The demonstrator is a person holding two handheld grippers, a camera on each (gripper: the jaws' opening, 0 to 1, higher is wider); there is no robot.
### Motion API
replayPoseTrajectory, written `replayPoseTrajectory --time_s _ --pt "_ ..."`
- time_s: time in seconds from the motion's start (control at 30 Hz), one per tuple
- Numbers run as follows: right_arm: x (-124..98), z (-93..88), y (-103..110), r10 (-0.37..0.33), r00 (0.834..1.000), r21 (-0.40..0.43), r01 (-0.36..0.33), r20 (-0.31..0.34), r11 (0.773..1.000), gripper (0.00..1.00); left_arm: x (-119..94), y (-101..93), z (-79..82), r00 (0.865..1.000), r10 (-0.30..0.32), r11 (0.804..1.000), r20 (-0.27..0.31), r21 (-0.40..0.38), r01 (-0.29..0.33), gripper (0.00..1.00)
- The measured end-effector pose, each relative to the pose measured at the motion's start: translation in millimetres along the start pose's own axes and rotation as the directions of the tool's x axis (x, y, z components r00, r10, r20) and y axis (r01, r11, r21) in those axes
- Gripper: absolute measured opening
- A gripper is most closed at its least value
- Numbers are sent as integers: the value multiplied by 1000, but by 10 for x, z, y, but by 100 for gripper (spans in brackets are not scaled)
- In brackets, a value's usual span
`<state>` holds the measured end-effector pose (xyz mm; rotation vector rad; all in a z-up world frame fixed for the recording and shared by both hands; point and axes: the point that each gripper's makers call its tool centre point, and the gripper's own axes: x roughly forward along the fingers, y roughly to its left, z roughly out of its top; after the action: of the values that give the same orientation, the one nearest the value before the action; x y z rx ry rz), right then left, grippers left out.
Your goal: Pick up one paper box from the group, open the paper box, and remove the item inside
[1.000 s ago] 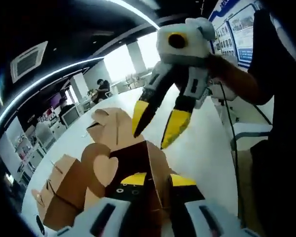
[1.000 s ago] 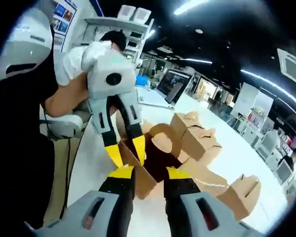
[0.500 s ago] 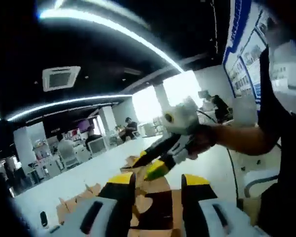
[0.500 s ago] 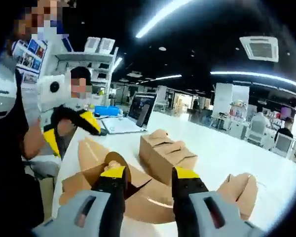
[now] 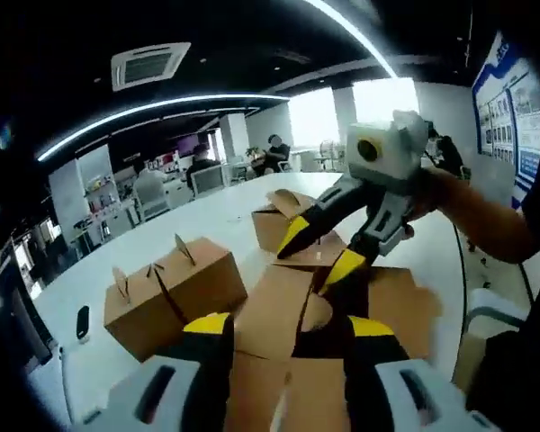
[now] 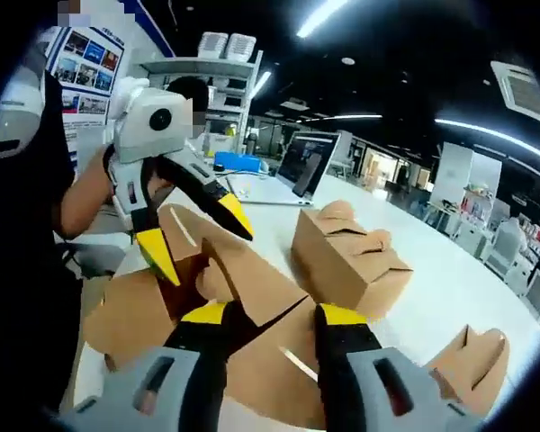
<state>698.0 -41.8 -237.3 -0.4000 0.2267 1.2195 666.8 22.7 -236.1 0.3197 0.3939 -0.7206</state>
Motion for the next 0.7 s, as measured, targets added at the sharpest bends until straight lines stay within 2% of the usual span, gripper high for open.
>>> replayPoseTrajectory --time_s 0.1,0.17,0.23,0.3,0.37,0.4,0.43,0.5,0.57,0.63,0.7 --pt "-104 -47 -3 -37 999 77 37 -4 996 42 -14 105 -13 1000 26 1000 0 -7 -26 55" --pt "-139 -49 6 -53 999 74 53 7 996 42 17 143 9 1000 28 1000 3 -2 -28 55" --pt "-142 -35 32 -58 998 70 57 23 996 38 124 175 37 1000 3 1000 -10 26 -3 54" --pt "-126 -32 25 -60 998 78 58 24 995 37 261 61 43 993 -109 993 -42 36 111 51" --pt "-114 -35 11 -68 998 87 66 19 994 38 347 -95 -44 970 -220 975 -106 -61 215 53" --pt "-115 -33 6 -76 997 87 74 14 993 38 390 -112 -56 964 -241 969 -113 -76 233 54" --pt "-116 -41 -2 -86 996 87 85 9 993 39 433 -75 -41 967 -230 972 -106 -66 224 55" --pt "-127 -51 -27 -123 992 97 122 8 988 40 447 -51 -47 964 -241 969 -115 -89 231 55" --pt "-139 -53 -36 -155 988 104 152 19 983 40 447 -22 -28 962 -257 964 -98 -101 247 47" --pt "-151 -60 -16 -175 984 112 171 27 979 39 451 20 84 965 -263 953 -1 -153 260 38" --pt "-168 -65 -12 -192 981 108 187 33 976 38 451 60 117 955 -278 935 103 -199 294 37"
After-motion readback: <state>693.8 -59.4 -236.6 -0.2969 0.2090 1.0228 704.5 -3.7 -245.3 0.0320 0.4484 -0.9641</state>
